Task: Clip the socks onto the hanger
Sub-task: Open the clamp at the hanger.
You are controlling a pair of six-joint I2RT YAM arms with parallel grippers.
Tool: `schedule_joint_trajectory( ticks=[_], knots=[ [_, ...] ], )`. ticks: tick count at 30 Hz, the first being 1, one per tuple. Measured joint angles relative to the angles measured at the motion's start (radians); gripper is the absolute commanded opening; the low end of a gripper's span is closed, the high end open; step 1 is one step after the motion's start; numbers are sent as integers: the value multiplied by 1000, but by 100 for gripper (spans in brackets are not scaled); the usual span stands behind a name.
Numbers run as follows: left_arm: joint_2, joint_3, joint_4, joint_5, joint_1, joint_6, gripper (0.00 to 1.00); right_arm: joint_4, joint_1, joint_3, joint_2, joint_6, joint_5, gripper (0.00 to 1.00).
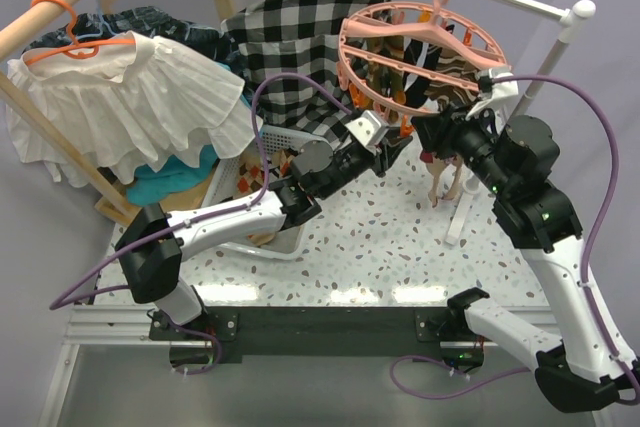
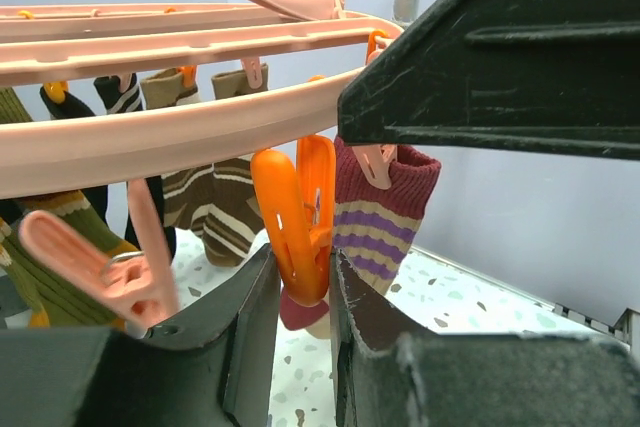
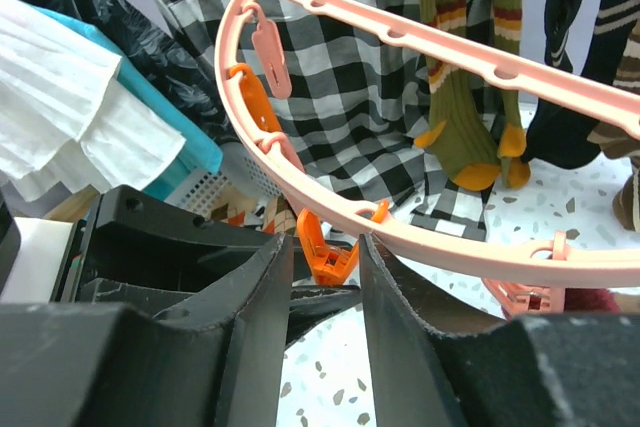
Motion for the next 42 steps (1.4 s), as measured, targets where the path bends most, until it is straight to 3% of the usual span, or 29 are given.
schedule_joint_trajectory(
  ticks=[5, 16, 42],
  knots=[
    [0, 4, -10, -15, -2, 18, 18, 12, 0, -27, 1, 22, 6, 36],
    [14, 34, -11, -26, -19, 82, 16, 14, 0, -64, 5, 61, 23, 55],
    [51, 61, -8, -85, -66, 168, 14, 39, 1, -65, 50, 86, 110, 58]
  ],
)
